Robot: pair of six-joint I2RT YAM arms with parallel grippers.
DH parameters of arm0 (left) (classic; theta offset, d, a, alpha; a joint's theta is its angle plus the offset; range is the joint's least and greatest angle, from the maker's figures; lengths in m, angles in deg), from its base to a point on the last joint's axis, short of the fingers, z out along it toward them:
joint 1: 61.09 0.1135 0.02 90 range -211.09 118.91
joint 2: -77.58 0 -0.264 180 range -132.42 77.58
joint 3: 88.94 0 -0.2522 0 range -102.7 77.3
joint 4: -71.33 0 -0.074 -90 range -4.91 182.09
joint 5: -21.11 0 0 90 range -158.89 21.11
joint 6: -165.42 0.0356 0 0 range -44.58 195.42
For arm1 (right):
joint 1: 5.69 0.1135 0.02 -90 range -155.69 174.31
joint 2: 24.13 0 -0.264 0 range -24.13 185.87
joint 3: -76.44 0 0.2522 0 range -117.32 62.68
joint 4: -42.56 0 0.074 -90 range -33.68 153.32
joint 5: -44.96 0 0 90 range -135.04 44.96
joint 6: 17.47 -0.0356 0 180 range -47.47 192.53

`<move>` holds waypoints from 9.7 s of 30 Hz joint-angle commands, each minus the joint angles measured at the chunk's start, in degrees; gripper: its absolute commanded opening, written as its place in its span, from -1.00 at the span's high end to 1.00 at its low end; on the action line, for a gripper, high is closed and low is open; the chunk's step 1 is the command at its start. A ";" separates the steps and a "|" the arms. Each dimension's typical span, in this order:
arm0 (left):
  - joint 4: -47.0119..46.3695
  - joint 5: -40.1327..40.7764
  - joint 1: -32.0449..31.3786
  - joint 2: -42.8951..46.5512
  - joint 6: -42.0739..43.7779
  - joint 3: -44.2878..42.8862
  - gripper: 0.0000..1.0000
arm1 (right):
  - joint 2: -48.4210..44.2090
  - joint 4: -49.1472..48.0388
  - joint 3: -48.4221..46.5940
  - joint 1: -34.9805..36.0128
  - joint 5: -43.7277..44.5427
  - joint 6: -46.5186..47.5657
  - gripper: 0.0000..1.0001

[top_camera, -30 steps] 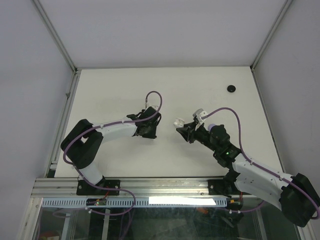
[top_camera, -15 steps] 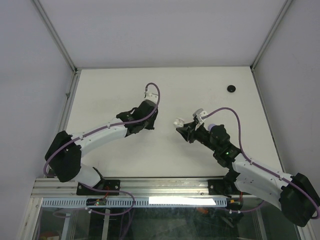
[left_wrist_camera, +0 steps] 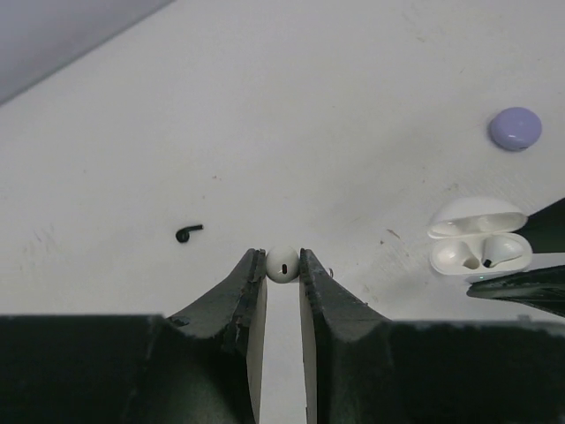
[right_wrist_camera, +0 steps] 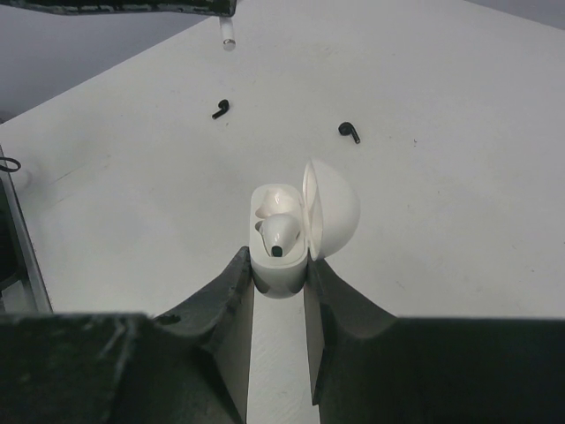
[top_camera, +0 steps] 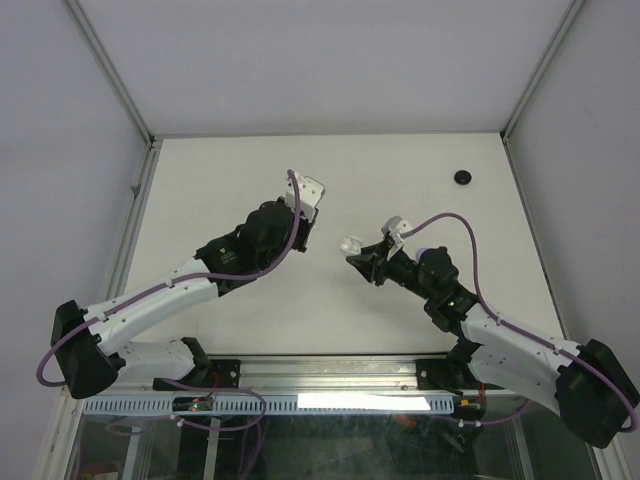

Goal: Insert the wireless bluetooth earbuds into the charging case
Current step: Pick up the earbud from the center of the board, then place the earbud in the charging case, then close the charging case, then place the charging case at the center of the board.

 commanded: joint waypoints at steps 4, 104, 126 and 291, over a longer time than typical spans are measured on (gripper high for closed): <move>-10.33 -5.76 -4.07 4.78 12.85 1.63 0.61 | 0.48 -7.85 -3.35 0.12 -3.71 -0.73 1.00; -7.91 -8.98 -15.93 5.24 25.74 3.59 0.40 | -1.38 -11.80 -5.16 0.19 -8.82 -4.25 1.00; -8.05 3.29 -15.58 8.95 7.83 0.15 -0.29 | -1.21 -12.12 -4.22 0.17 -6.52 -4.08 1.00; -8.05 12.15 17.09 21.88 -1.01 18.18 -0.98 | 13.03 51.25 -25.44 -34.92 6.62 -17.21 -0.58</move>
